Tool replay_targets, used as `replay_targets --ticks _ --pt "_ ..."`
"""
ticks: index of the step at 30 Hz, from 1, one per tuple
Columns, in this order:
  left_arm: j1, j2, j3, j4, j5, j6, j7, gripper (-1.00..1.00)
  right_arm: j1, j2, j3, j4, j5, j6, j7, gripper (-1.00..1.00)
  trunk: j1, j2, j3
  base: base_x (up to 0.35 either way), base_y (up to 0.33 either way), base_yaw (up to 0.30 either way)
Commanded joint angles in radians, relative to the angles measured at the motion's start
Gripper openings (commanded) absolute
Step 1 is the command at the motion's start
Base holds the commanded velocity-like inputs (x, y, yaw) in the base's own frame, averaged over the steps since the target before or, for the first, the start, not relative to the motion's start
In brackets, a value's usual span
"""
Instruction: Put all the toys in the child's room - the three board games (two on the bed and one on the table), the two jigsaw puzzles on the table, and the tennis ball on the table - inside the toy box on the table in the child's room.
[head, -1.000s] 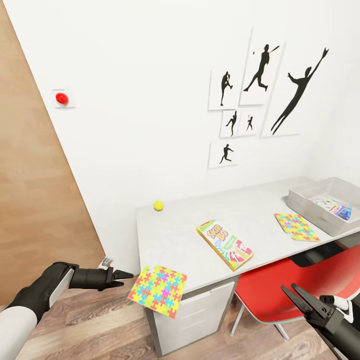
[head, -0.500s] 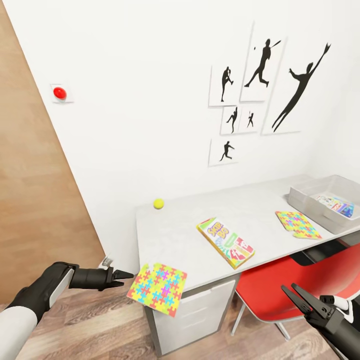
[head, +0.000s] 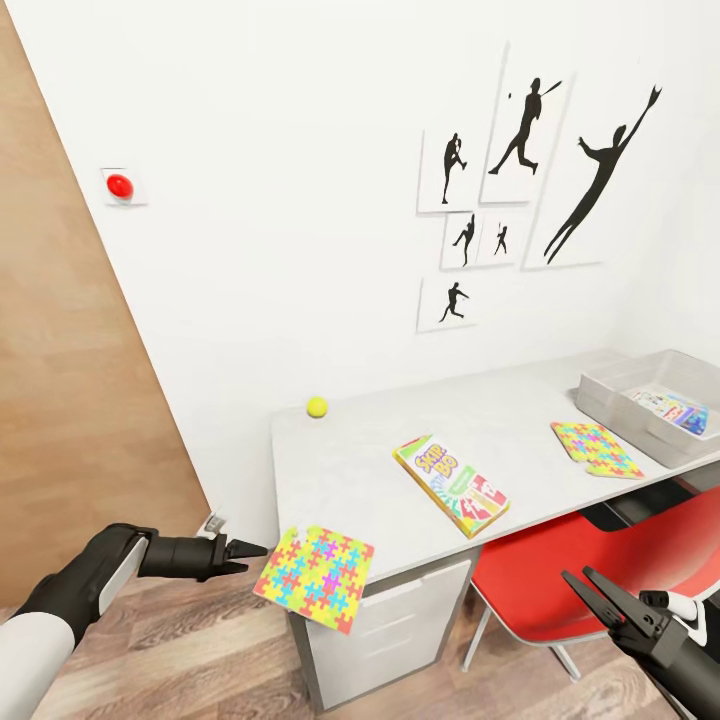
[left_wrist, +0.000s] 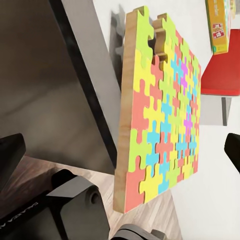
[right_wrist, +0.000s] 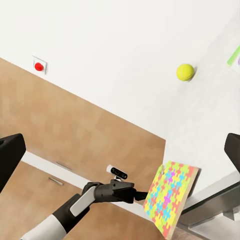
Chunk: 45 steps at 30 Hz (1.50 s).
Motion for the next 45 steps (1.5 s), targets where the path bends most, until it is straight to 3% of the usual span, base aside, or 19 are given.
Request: replay_targets --ticks 1,45 --pt "-0.001 0.001 -0.004 0.000 0.005 0.005 -0.001 1.00 0.000 -0.001 0.000 -0.001 -0.005 0.006 -0.001 1.00 0.000 -0.001 -0.001 0.000 0.000 0.000" --pt "-0.001 0.001 -0.004 0.000 0.005 0.004 -0.001 1.00 0.000 0.000 0.000 -0.001 -0.004 0.006 -0.001 1.00 0.000 -0.001 -0.001 -0.030 -0.023 0.000"
